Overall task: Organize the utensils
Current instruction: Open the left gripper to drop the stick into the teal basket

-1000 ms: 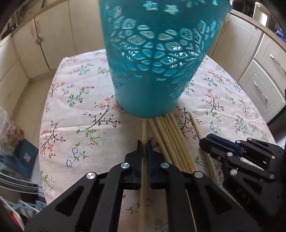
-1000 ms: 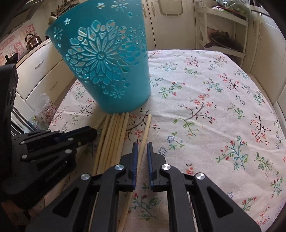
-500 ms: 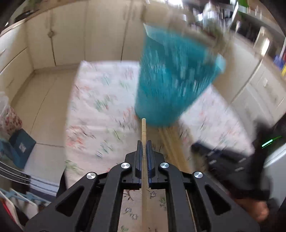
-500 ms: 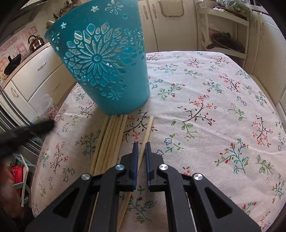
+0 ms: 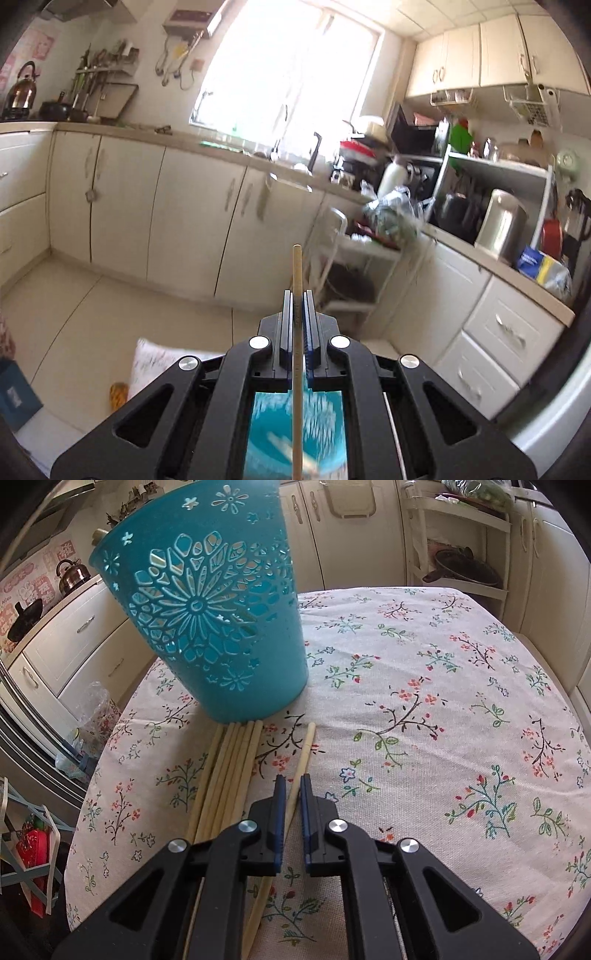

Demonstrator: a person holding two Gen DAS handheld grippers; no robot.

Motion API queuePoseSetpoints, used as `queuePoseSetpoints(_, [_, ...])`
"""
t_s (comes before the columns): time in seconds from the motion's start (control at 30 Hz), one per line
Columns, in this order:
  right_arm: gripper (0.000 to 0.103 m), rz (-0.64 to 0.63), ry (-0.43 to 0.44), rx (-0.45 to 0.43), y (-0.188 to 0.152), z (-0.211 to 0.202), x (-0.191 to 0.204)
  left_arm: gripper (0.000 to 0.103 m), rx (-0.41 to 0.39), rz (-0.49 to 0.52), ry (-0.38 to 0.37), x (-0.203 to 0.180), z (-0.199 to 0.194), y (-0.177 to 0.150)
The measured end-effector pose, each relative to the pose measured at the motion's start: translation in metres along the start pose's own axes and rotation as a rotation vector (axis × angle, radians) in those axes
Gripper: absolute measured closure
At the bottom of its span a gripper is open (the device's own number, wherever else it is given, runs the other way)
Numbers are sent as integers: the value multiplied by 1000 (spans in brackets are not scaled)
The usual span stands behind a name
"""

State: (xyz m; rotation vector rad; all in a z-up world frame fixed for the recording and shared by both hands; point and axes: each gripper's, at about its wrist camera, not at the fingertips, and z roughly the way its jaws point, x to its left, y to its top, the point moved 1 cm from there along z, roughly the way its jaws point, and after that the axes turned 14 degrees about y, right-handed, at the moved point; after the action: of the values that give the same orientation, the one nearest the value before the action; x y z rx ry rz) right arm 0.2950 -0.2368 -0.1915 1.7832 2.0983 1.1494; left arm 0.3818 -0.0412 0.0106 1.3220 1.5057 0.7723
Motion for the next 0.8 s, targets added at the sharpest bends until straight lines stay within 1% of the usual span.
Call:
queuePoseSetpoints(0.07, [96,12,12,-3,0,0,-3,98,-21,-16,17,-8,19,1])
queuePoseSetpoints(0.17, [96,23,20,-7,0,-1,-4,98,-15,-28,33,-13,42,-5])
queuePoseSetpoints(0.27, [96,33,29,-9,0,-2,-6,98,14,-1,48,-18,62,-21])
queuePoseSetpoints(0.33, [96,43,37,-11,0,-1,-8,98,41,27,50,-20,68,-32])
queuePoseSetpoints(0.4, [96,52,45,-13,1,-1,-8,98,60,49,52,-20,69,-41])
queuePoseSetpoints(0.5, [96,59,50,-14,2,0,-9,98,114,106,53,-22,71,-56])
queuePoseSetpoints(0.57, [96,61,53,-15,2,0,-10,97,128,120,54,-18,65,-62])
queuePoseSetpoints(0.63, [96,65,59,-15,2,0,-10,93,127,118,71,-8,51,-66])
queuePoseSetpoints(0.67, [96,66,60,-15,2,0,-10,82,126,107,85,0,43,-68])
queuePoseSetpoints(0.7, [96,62,57,-14,2,1,-10,62,125,92,99,7,36,-70])
queuePoseSetpoints(0.77, [96,40,36,-8,2,1,-7,41,112,42,152,29,16,-79])
queuePoseSetpoints(0.8, [96,26,20,-4,2,2,-4,35,112,23,177,39,7,-86])
